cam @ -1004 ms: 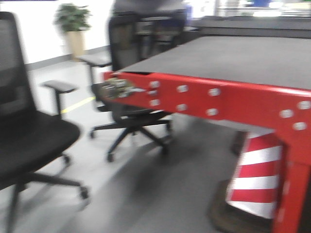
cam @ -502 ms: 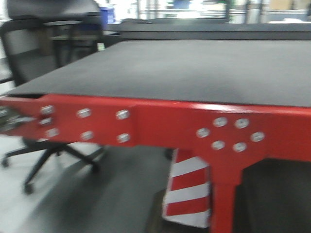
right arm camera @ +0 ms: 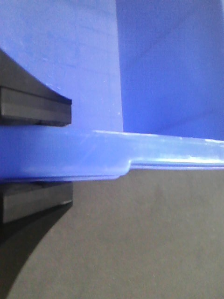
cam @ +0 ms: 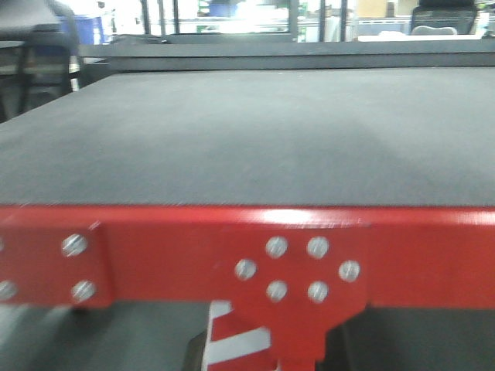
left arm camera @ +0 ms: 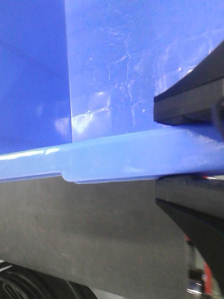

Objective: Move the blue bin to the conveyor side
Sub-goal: 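Hold the blue bin while the base drives to the red conveyor table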

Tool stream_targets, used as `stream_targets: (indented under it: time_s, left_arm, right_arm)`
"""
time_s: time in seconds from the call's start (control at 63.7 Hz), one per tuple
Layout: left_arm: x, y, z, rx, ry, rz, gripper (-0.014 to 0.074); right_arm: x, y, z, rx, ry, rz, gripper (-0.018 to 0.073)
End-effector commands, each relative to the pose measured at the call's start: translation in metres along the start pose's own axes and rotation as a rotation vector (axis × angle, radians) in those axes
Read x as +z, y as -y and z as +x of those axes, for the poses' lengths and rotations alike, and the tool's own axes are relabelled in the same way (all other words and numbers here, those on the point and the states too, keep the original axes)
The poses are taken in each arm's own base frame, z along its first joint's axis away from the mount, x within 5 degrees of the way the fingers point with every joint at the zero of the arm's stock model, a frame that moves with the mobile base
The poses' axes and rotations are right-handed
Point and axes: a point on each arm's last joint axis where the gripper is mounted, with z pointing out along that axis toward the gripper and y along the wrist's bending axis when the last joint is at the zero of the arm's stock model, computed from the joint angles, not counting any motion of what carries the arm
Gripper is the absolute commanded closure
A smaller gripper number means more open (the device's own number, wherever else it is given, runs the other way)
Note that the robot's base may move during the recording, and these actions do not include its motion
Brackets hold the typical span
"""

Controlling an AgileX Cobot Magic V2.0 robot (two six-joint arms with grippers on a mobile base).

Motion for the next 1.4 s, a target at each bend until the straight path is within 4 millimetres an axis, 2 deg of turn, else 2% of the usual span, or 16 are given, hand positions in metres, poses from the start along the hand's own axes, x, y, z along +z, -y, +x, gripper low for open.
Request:
stream_targets:
  time_s: [0.0,1.381]
  left_arm:
    - [-0.0134,0.0002,-0.0084,0.01,0.126,0.0,0.0613]
    - [-0.0126,0.0001,-0.0086,0.01,0.125,0.0,0.0613]
  right_arm:
    - [-0.0167,0.0015,-0.0128,-0.026,0.164,0.006,0.0637]
    - [-0.0167,0.0015,-0.013,-0.026,0.166,0.006,0.0637]
